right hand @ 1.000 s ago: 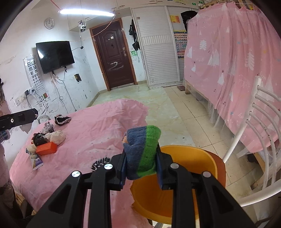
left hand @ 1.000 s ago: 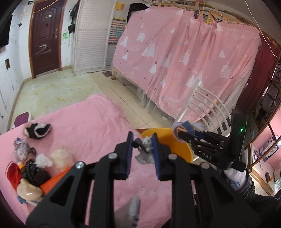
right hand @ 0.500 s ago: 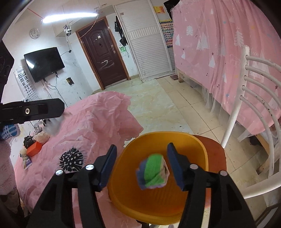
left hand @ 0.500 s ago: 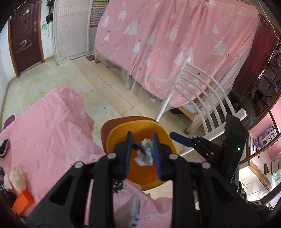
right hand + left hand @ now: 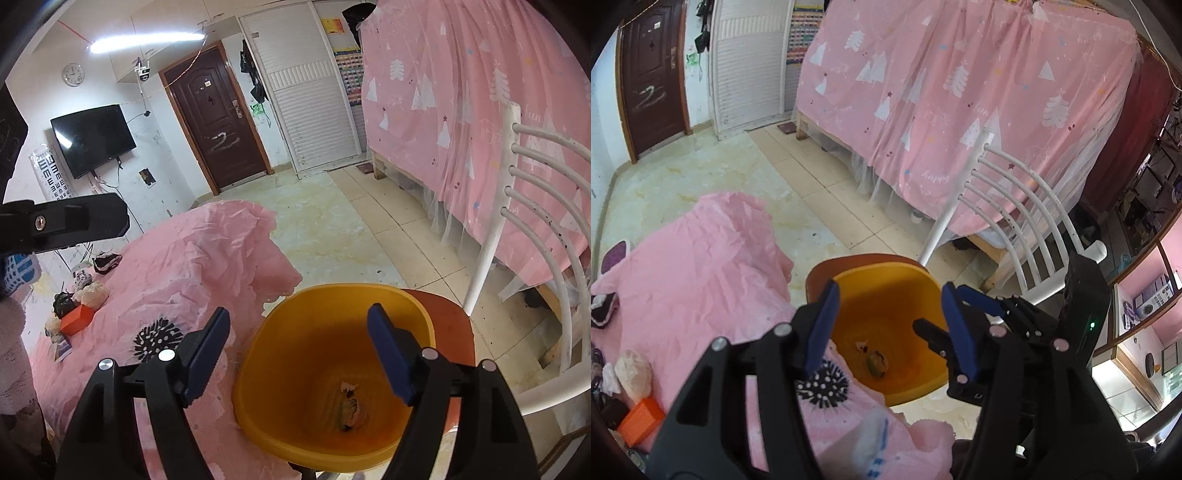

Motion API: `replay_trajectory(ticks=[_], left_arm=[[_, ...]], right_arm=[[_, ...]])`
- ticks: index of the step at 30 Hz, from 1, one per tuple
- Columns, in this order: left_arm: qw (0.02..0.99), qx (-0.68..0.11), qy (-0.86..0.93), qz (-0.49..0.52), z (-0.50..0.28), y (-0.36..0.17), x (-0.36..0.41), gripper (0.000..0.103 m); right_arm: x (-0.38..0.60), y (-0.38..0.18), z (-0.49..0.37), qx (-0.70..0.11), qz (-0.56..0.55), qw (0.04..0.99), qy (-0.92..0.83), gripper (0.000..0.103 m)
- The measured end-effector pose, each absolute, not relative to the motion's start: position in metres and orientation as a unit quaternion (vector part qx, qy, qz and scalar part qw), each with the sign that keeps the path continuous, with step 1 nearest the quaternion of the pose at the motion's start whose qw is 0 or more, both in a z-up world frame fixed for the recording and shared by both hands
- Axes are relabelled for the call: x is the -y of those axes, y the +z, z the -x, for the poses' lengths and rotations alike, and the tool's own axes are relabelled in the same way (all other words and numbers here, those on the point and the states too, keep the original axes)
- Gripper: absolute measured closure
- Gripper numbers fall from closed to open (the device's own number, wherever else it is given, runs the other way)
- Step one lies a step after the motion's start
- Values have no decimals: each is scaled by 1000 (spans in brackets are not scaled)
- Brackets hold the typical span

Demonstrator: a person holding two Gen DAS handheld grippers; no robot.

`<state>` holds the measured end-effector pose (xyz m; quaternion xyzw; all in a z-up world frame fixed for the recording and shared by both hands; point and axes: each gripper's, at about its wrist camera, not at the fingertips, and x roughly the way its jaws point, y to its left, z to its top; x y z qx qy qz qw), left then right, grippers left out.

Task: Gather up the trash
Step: 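Open both tools to drop the figurine and sock into the bin, then move both open tools back over the clutter on the bed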

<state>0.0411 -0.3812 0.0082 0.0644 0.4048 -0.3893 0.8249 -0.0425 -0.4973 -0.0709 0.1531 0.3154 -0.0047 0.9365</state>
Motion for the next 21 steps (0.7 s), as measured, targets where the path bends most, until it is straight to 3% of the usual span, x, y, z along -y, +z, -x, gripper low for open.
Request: replay_trajectory(ticks=[12,16,21], left_arm=[[873,-362,-326,-27,-36,38,280,39],[894,-348,-281,-18,-37,45,235,29],[913,-342,-223,-11,-45,49,178,28]], right_arm=[[422,-25,24,-302,-98,948,41,33],[391,-16,14,-304,-79,947,62,32],[351,-10,-2,-310,-54,945,87,32]])
